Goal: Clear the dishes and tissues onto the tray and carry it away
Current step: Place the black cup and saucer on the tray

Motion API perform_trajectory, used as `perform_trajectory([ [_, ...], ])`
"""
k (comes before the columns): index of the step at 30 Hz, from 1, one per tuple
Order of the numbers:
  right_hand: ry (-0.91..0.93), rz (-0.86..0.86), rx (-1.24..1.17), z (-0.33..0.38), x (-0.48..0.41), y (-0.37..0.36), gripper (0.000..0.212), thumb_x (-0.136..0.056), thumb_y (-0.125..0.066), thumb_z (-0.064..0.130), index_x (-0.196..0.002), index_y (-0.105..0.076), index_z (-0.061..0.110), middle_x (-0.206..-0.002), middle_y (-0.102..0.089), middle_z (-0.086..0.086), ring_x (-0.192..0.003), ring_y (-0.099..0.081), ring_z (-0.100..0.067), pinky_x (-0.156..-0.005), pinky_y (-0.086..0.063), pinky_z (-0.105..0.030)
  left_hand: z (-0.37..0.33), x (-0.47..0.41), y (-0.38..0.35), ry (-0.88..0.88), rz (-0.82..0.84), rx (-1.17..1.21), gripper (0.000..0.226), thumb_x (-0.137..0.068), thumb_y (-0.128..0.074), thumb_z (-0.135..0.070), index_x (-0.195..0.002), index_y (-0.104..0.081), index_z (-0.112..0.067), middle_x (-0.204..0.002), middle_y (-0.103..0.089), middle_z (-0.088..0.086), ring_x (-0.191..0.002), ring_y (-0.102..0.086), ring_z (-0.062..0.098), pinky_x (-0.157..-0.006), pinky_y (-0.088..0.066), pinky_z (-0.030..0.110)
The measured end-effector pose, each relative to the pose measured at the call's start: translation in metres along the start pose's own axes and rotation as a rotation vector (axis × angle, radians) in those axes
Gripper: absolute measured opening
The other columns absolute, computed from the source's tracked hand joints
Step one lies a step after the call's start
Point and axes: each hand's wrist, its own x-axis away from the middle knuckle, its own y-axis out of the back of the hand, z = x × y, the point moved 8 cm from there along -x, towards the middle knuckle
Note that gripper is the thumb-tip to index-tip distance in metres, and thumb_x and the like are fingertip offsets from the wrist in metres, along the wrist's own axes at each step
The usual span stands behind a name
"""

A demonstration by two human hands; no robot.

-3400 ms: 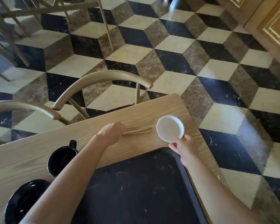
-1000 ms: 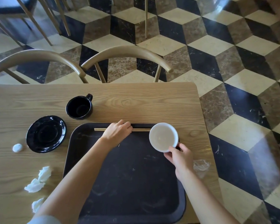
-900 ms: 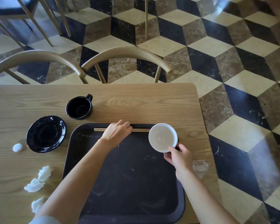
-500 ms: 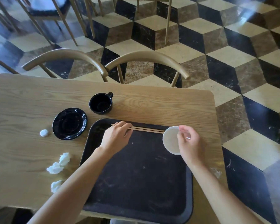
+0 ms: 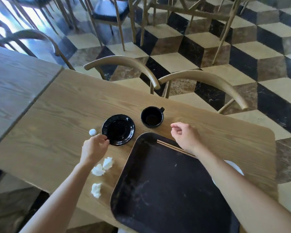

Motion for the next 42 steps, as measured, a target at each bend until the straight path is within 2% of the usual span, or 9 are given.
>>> perform_trajectory([
  [7, 0.019, 0.081, 0.062, 0.039, -0.077, -0.037, 0.051, -0.102, -0.047, 0.018, -0.152, -0.038, 0.017, -0.159, -0.038, -0.005, -0.137, -0.046, -0.023, -0.116, -0.035, -0.040, 0.072, -0.037, -0.025, 0.362, 0.121, 0.301, 0.016, -0.086, -0.064, -0.022, -0.097, -0.070, -0.012, -0.095, -0.077, 0.007, -0.067, -0.077, 0.022, -0.085, -0.060, 0.040],
  [13, -0.045, 0.058, 0.117, 0.036, -0.105, -0.042, 0.048, -0.100, -0.050, 0.018, -0.148, -0.046, 0.018, -0.132, -0.064, -0.015, -0.116, -0.060, -0.030, -0.103, -0.045, -0.041, 0.068, -0.053, -0.057, 0.397, 0.196, 0.601, 0.016, -0.089, -0.070, -0.013, -0.105, -0.071, -0.010, -0.096, -0.076, 0.012, -0.080, -0.077, 0.026, -0.070, -0.064, 0.040],
  [21, -0.144, 0.005, 0.123, 0.027, -0.105, -0.042, 0.051, -0.099, -0.052, 0.018, -0.149, -0.044, 0.019, -0.147, -0.053, -0.011, -0.124, -0.059, -0.032, -0.104, -0.048, -0.042, 0.059, -0.073, -0.064, 0.394, 0.195, 0.713, 0.017, -0.089, -0.070, -0.009, -0.106, -0.073, -0.014, -0.093, -0.078, 0.010, -0.080, -0.077, 0.024, -0.066, -0.062, 0.033],
  [23, -0.213, -0.032, 0.033, 0.021, -0.099, -0.050, 0.055, -0.095, -0.052, 0.015, -0.149, -0.043, 0.017, -0.136, -0.062, -0.010, -0.105, -0.071, -0.023, -0.100, -0.051, -0.039, 0.053, -0.077, -0.066, 0.393, 0.203, 0.728, 0.018, -0.090, -0.069, -0.008, -0.108, -0.071, -0.011, -0.094, -0.077, 0.011, -0.077, -0.076, 0.021, -0.064, -0.061, 0.030],
  [25, -0.315, -0.080, -0.167, 0.009, -0.093, -0.063, 0.049, -0.090, -0.054, 0.013, -0.139, -0.052, 0.013, -0.098, -0.075, -0.004, -0.065, -0.076, -0.014, -0.085, -0.059, -0.044, 0.047, -0.080, -0.068, 0.380, 0.213, 0.749, 0.017, -0.091, -0.068, -0.006, -0.108, -0.070, -0.010, -0.092, -0.077, 0.011, -0.072, -0.076, 0.018, -0.062, -0.060, 0.028],
  [27, -0.402, -0.124, -0.329, -0.002, -0.088, -0.070, 0.030, -0.087, -0.057, 0.011, -0.116, -0.060, 0.004, -0.074, -0.072, -0.009, -0.054, -0.071, -0.020, -0.072, -0.062, -0.046, 0.042, -0.083, -0.069, 0.363, 0.227, 0.763, 0.017, -0.092, -0.067, -0.006, -0.108, -0.070, -0.011, -0.091, -0.078, 0.011, -0.074, -0.077, 0.019, -0.064, -0.061, 0.029],
  [30, -0.473, -0.118, -0.453, -0.014, -0.085, -0.072, 0.027, -0.091, -0.064, 0.019, -0.098, -0.063, -0.007, -0.082, -0.071, -0.020, -0.058, -0.070, -0.022, -0.071, -0.061, -0.044, 0.040, -0.086, -0.068, 0.362, 0.205, 0.777, 0.016, -0.092, -0.068, -0.009, -0.107, -0.071, -0.012, -0.093, -0.078, 0.010, -0.077, -0.077, 0.020, -0.069, -0.062, 0.032],
  [35, -0.490, -0.136, -0.557, -0.027, -0.080, -0.068, 0.034, -0.092, -0.070, 0.029, -0.096, -0.063, -0.004, -0.084, -0.067, -0.003, -0.071, -0.077, -0.026, -0.081, -0.058, -0.046, 0.040, -0.088, -0.066, 0.350, 0.159, 0.776, 0.012, -0.089, -0.072, -0.012, -0.099, -0.075, -0.005, -0.086, -0.076, 0.015, -0.070, -0.074, 0.018, -0.077, -0.063, 0.042],
  [42, -0.407, -0.013, -0.491, -0.025, -0.071, -0.077, 0.042, -0.091, -0.069, 0.039, -0.071, -0.069, 0.001, -0.071, -0.072, -0.017, -0.065, -0.072, -0.015, -0.052, -0.045, -0.008, 0.043, -0.090, -0.067, 0.344, 0.173, 0.798, 0.022, -0.089, -0.073, -0.013, -0.107, -0.074, 0.000, -0.087, -0.077, 0.017, -0.082, -0.077, 0.028, -0.079, -0.062, 0.042],
])
